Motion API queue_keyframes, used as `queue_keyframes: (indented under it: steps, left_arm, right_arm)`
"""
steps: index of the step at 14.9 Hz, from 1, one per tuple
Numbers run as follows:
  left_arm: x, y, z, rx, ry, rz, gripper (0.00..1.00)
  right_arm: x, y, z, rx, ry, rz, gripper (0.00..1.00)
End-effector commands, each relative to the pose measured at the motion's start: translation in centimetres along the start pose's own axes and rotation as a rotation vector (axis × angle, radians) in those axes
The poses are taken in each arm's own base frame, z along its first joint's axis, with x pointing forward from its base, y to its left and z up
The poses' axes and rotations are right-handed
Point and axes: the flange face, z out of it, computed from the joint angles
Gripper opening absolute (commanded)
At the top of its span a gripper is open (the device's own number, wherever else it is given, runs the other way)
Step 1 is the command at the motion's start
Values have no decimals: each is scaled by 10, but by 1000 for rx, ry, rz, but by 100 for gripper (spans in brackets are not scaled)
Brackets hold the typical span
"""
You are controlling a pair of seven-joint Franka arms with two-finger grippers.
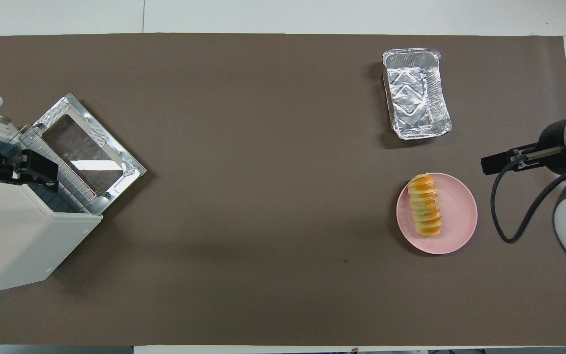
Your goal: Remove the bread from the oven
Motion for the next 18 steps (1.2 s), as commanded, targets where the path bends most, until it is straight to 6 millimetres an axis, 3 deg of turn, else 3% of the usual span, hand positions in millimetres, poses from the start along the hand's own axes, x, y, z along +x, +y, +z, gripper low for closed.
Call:
queue_keyframes:
  steps: [1, 3, 10, 18]
  left_arm:
    - [-7, -3, 0, -19, 14, -2, 100]
    - [-7, -3, 0, -19, 14, -2, 100]
    - [-7, -3, 0, -19, 14, -2, 100]
    - [-7, -2, 0, -18, 14, 0, 100]
  right_arm:
    - [9, 24, -20, 20, -51, -33, 100]
    - [2, 33, -31, 26, -69, -39, 100]
    - [7, 42, -18, 24, -73, -23, 100]
    - [7, 46, -18, 20, -54, -15, 100]
